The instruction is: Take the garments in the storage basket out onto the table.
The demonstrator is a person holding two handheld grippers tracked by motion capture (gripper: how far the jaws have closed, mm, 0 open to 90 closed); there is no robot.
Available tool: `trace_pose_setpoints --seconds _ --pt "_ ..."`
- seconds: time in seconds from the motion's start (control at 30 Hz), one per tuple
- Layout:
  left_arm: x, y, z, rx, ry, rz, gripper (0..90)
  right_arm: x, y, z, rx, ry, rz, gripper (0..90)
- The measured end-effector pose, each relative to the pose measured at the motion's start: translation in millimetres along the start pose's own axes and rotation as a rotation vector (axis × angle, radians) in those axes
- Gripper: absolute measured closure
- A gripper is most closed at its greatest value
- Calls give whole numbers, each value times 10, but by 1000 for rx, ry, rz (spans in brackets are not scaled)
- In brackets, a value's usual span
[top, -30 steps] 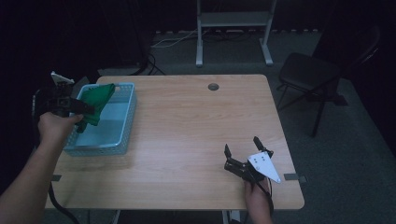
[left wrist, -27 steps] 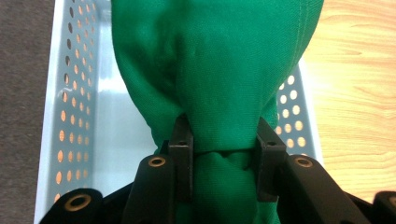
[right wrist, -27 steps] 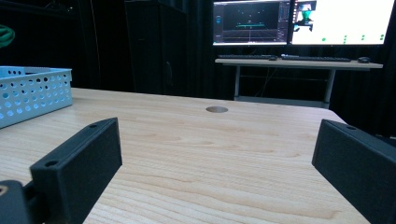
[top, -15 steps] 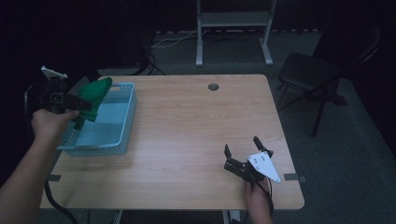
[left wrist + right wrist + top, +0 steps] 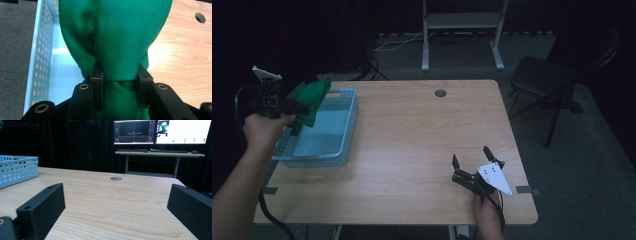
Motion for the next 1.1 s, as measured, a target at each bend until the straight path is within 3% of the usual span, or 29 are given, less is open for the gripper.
trace_pose_setpoints --seconds 0.23,0.37,0.67,1.1 --pt "-107 -31 21 -12 8 -4 673 0 -1 -1 -1 0 4 9" --pt "-210 -65 46 -27 39 2 673 4 -1 -2 -1 0 8 9" --pt "-404 -128 67 -39 54 -20 673 3 -1 -3 -2 -1 9 9" --pt "-709 -184 -22 -29 84 -46 673 7 -1 -4 -1 -3 14 9"
Point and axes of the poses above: each handheld gripper's, and its own axes: z roughly backward along the jaws, y roughly out of its underside, x roughly to its left, the point moved 6 cm from there along -z, roughly forward along the jaws, and after that the axes turned 4 degrees about y, right-handed, at the moved point
